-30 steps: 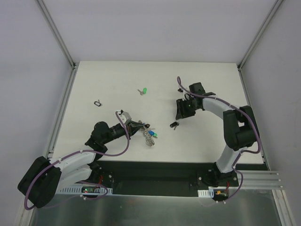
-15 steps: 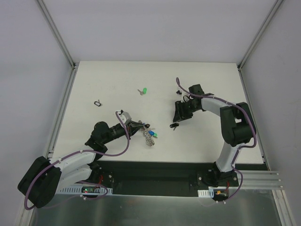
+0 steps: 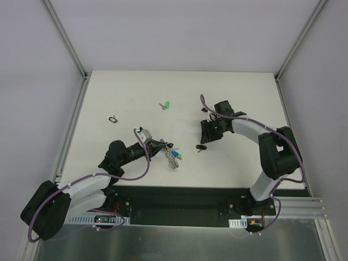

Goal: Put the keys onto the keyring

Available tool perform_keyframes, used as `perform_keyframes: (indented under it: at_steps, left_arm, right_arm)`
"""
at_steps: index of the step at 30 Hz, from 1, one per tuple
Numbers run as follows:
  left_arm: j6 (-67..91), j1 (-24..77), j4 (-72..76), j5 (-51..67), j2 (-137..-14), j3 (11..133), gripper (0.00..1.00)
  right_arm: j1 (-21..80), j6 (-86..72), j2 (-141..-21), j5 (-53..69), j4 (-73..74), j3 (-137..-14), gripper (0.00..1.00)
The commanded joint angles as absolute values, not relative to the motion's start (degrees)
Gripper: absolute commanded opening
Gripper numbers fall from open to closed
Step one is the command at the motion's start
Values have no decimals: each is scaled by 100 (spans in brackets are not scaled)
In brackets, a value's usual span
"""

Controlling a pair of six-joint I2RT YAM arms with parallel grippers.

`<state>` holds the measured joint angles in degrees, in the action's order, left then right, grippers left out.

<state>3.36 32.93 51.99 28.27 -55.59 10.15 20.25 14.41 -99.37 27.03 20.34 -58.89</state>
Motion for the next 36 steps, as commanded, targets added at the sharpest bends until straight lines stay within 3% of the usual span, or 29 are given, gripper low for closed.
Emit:
perform_keyframes:
  at_steps: [1,5,11,36]
  left_arm:
    - [290,3296,5449,2979,-5537,1213,0]
    - [299,3296,5458,2971,-5537,1204,0]
    - [299,3296,5440,2944,-5493,1195,0]
    - [308,3296,5388,2962,-5370,1187,0]
  right_arm:
    - [2592,819,-9125,1006,2048,-5941,41]
    - [2952,-191,-8912,-539,2363,-6003,42]
    - [3427,-1195,-9157,-1396,3023,-6372,39]
    - [3858,-2303,-10345,-1863,3358,-6812,26]
